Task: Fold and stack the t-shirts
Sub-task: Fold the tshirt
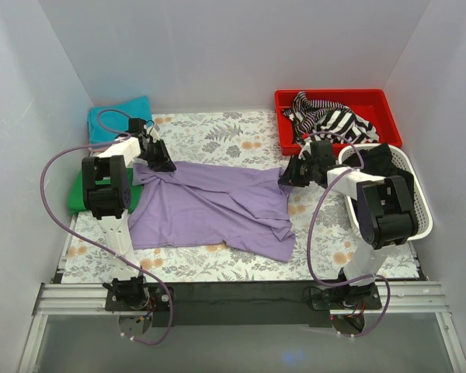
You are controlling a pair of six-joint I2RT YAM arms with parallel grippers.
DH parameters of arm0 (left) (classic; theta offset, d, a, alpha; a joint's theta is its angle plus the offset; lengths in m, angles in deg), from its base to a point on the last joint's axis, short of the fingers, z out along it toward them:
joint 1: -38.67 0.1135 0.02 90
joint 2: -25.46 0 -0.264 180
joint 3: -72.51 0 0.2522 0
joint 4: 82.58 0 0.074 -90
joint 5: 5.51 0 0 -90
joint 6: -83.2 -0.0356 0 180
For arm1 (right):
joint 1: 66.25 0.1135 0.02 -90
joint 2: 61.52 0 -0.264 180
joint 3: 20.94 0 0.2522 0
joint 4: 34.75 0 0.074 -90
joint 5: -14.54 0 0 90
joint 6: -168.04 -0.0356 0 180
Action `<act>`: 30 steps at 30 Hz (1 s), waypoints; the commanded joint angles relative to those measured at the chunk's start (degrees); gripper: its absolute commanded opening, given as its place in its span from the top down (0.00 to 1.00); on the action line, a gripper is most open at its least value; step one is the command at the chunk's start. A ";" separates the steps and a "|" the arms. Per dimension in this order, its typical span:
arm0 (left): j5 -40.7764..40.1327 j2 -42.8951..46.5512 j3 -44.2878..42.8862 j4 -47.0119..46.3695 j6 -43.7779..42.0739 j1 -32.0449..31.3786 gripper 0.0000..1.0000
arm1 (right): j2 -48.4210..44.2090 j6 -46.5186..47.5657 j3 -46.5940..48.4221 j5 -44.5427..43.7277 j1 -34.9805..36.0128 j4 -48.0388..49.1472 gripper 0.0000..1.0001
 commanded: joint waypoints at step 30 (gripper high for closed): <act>-2.63 -1.80 -0.08 3.37 -1.20 -0.59 0.82 | -6.21 10.61 4.05 -16.26 -0.47 -5.20 0.99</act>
